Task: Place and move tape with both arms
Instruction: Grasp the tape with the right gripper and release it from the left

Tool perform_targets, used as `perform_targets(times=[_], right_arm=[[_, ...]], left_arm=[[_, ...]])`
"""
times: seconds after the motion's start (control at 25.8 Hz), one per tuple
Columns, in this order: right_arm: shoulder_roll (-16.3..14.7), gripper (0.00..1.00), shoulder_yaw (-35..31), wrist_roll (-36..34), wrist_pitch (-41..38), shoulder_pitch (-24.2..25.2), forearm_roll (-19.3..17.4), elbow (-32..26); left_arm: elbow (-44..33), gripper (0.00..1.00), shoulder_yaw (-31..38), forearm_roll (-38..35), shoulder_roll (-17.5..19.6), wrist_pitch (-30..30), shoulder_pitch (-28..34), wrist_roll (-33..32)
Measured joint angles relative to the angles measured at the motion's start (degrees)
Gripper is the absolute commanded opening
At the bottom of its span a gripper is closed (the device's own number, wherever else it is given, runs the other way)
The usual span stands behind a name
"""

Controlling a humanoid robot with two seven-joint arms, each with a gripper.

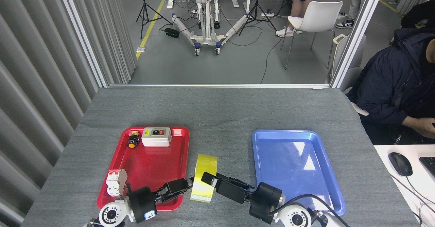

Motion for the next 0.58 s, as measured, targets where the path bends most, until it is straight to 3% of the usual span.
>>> perform_targets(times=[0.31,0.58], right_arm=[[2.07,0.69,0.05,-0.33,-0.23,-0.6,0.76,0.06],[2.08,0.66,0.05,-0.49,-0.26,-1.44,0.73,0.26]], left_arm=[[-0.01,0.1,0.11,0.0,0.01,-0.09,-0.02,-0.05],[0.0,0.1,0.16,0.0,0.01,-0.11,-0.06,-0.06]])
